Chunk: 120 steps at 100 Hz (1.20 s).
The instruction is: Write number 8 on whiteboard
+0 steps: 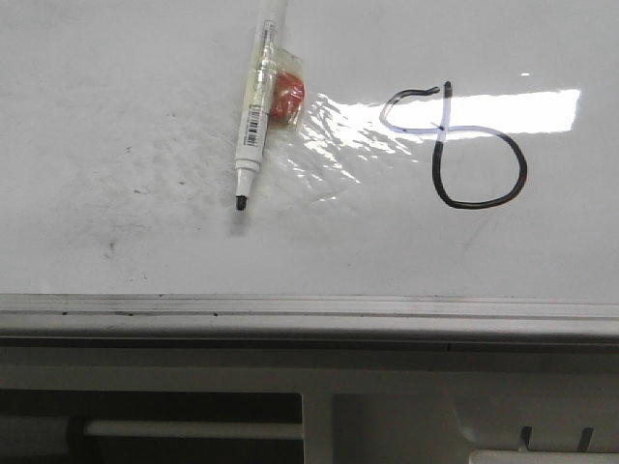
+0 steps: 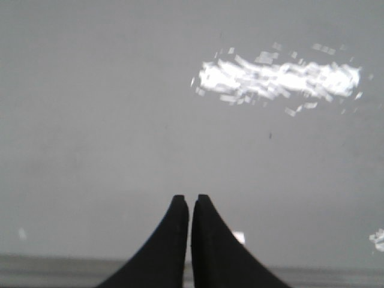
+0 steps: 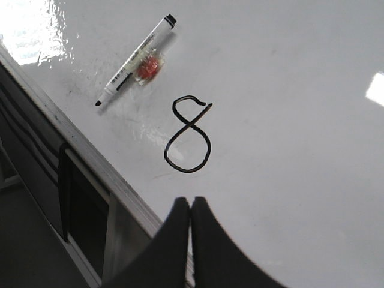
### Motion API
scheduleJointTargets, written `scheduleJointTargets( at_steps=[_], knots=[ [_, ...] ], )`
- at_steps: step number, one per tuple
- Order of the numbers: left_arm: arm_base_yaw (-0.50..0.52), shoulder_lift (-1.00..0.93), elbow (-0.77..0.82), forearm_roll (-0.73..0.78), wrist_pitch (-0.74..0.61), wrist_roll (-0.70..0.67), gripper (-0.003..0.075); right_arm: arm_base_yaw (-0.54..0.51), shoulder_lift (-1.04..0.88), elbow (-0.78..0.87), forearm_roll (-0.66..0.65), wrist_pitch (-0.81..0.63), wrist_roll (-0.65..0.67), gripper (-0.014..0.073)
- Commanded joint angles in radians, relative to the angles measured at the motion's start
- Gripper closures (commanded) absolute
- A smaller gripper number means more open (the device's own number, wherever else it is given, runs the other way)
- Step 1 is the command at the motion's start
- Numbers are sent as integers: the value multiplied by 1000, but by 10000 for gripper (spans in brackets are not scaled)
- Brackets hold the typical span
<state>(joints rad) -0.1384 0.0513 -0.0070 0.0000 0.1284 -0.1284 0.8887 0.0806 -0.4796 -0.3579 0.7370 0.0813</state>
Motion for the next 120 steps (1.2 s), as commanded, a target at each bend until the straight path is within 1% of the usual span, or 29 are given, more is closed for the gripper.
scheduleJointTargets(
  at_steps=[1, 5, 11, 28, 90, 94, 99, 111, 120],
  knots=[
    [19, -10, 39, 8, 63, -32, 741, -7, 12, -22, -28, -72, 0, 625],
    [29, -20, 39, 8, 125, -32, 741, -7, 12, -22, -28, -72, 0, 625],
    [44, -36, 41, 0, 155, -37, 741, -7, 12, -22, -28, -72, 0, 625],
    [64, -79, 41, 0, 155, -37, 741, -7, 12, -22, -28, -72, 0, 625],
    [64, -78, 41, 0, 155, -37, 741, -7, 12, -15, -28, -73, 0, 625],
    [64, -78, 41, 0, 155, -37, 741, -7, 12, -8, -47, -65, 0, 625],
    [64, -78, 41, 0, 155, -37, 741, -7, 12, 5, -118, -63, 0, 625],
    [64, -78, 41, 0, 155, -37, 741, -55, 12, 44, -132, -148, 29, 625],
    [64, -78, 41, 0, 155, -37, 741, -158, 12, 93, -129, -256, 32, 625]
  ],
)
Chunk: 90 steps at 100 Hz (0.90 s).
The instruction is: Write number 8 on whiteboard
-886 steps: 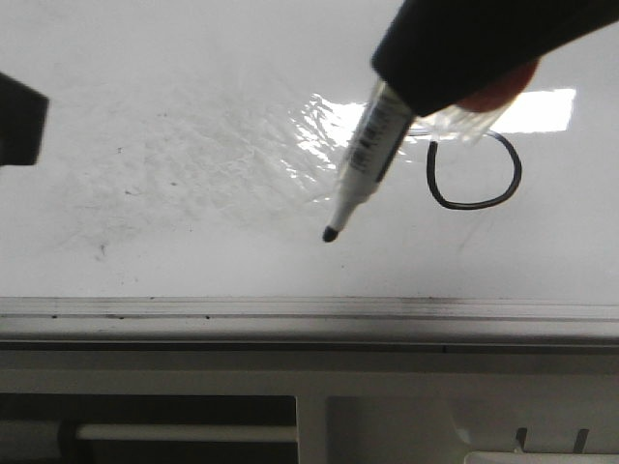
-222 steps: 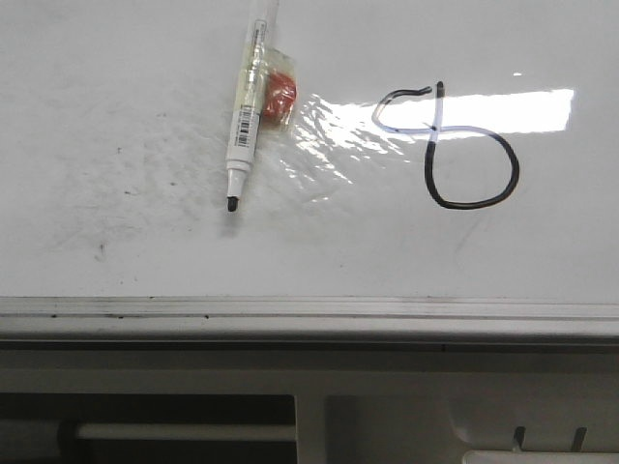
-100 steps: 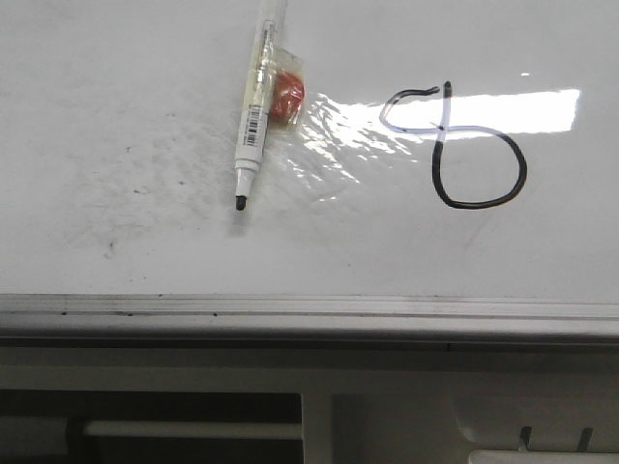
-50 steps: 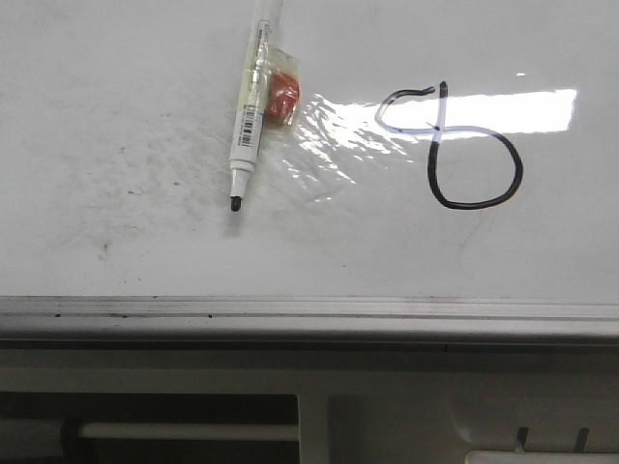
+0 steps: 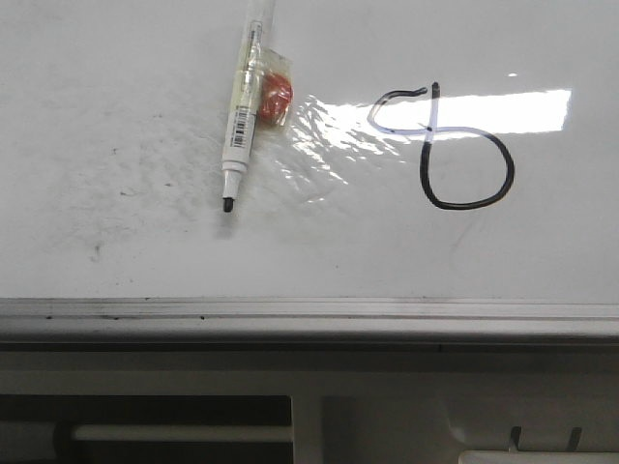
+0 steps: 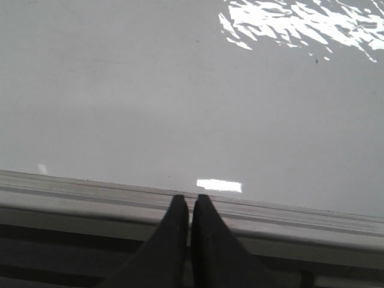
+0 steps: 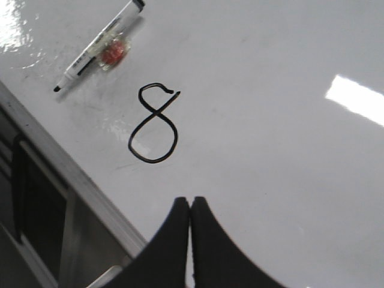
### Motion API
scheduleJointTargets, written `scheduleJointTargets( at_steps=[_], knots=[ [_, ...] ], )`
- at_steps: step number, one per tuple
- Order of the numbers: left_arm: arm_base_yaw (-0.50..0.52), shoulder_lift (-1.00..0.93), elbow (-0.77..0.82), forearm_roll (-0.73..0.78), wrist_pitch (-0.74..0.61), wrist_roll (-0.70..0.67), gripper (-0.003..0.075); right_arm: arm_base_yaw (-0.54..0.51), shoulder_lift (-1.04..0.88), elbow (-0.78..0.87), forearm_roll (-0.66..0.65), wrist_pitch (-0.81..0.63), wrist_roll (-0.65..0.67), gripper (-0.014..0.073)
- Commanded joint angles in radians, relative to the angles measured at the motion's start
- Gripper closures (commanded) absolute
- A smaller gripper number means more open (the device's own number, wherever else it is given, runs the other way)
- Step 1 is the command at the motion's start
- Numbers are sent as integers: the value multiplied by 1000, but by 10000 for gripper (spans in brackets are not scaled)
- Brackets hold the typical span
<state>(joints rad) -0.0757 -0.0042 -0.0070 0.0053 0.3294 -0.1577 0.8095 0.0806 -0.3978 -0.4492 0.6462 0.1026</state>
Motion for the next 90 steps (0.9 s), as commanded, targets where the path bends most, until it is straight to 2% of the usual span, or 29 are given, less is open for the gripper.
scheduleJointTargets(
  at_steps=[1, 24, 38, 50, 90],
  knots=[
    [1, -23, 41, -5, -46, -8, 741, -101, 12, 16, -37, -187, 11, 625],
    [1, -23, 41, -5, -46, -8, 741, -555, 14, 223, 117, -572, 11, 625],
    [1, -23, 41, -5, -46, -8, 741, -756, 14, 356, 187, -742, 11, 625],
    [1, -23, 41, -5, -46, -8, 741, -826, 14, 423, 195, -763, 11, 625],
    [1, -23, 41, -5, -46, -8, 741, -832, 14, 420, 199, -410, 11, 625]
  ],
)
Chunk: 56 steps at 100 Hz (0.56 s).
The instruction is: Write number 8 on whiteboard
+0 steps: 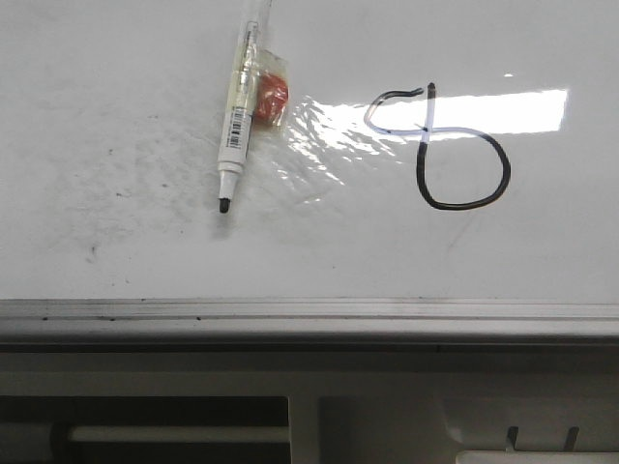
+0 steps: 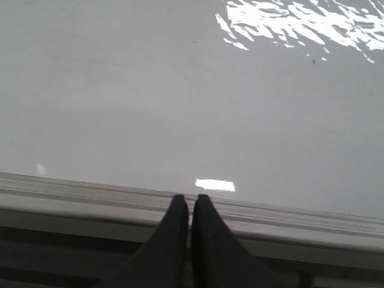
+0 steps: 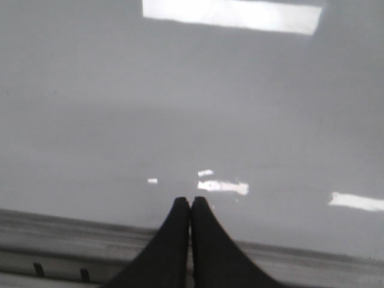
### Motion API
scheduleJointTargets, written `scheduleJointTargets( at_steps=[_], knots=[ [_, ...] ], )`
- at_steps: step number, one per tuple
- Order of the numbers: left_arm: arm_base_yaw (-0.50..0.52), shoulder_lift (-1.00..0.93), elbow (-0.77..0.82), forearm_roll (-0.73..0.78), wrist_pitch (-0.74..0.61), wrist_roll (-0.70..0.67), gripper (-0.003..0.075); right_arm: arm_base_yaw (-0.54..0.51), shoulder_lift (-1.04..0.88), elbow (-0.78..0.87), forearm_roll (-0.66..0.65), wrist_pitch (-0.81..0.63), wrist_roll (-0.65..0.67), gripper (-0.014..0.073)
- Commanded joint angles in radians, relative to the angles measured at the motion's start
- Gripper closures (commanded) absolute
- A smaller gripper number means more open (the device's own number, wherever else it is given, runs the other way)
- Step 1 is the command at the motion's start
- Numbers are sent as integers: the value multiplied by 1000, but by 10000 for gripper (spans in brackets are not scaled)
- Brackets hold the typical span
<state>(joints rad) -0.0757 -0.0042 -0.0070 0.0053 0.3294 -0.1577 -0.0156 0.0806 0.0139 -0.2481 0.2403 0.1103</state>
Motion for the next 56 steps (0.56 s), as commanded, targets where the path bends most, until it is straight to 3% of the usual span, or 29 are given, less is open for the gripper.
scheduleJointTargets(
  at_steps=[1, 56],
  knots=[
    [1, -23, 41, -5, -46, -8, 741, -7, 14, 9, -2, 1, 3, 625],
    [1, -23, 41, -5, -46, -8, 741, -7, 14, 9, -2, 19, -2, 625]
  ],
)
